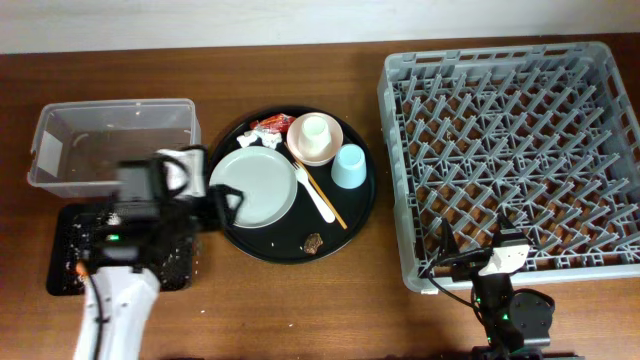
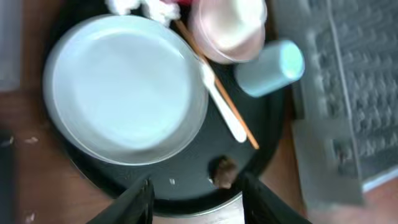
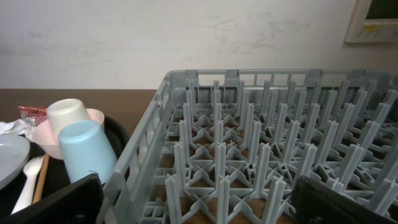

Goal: Sort waste into correct bins and load items into the dishwasher rack
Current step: 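Grasp the brown food scrap and drop it on the black tray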

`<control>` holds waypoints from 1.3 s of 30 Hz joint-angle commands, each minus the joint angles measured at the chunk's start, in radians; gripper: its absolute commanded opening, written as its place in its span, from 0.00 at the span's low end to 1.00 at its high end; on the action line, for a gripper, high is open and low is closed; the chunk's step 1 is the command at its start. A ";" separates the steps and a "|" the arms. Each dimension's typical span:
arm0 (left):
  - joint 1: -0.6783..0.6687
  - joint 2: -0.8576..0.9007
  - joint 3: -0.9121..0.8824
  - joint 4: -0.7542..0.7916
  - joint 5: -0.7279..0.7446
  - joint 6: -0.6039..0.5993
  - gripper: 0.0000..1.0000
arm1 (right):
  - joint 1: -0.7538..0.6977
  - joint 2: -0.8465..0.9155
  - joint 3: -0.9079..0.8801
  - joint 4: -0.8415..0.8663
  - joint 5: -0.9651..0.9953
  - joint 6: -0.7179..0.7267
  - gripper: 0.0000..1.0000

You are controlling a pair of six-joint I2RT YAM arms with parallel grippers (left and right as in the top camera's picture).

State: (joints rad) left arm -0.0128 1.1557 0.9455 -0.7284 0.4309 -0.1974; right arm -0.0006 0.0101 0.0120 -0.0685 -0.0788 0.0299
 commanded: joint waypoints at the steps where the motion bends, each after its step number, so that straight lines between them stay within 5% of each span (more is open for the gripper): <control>1: -0.282 0.035 0.010 0.018 -0.187 0.027 0.46 | -0.006 -0.006 -0.006 -0.004 0.004 0.009 0.99; 3: -0.425 0.114 0.009 0.064 -0.237 0.027 0.55 | -0.006 -0.006 -0.006 -0.004 0.004 0.009 0.99; 5: -0.513 0.221 0.009 0.125 -0.237 0.027 0.99 | -0.006 -0.006 -0.006 -0.004 0.004 0.009 0.99; 9: -0.550 0.386 0.009 0.183 -0.238 0.027 0.99 | -0.006 -0.006 -0.006 -0.004 0.004 0.009 0.99; 12: -0.550 0.466 0.009 0.191 -0.238 0.028 0.93 | -0.006 -0.006 -0.006 -0.004 0.004 0.009 0.99; 19: -0.633 0.529 0.007 0.204 -0.289 0.027 0.57 | -0.006 -0.006 -0.006 -0.004 0.004 0.009 0.99; 33: -0.642 0.594 0.005 0.246 -0.360 -0.027 0.48 | -0.006 -0.006 -0.006 -0.004 0.004 0.009 0.99; 39: -0.642 0.611 0.013 0.246 -0.360 -0.037 0.28 | -0.006 -0.006 -0.006 -0.004 0.004 0.009 0.99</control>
State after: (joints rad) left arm -0.6498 1.7458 0.9497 -0.4770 0.0700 -0.2283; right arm -0.0006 0.0101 0.0120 -0.0685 -0.0788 0.0296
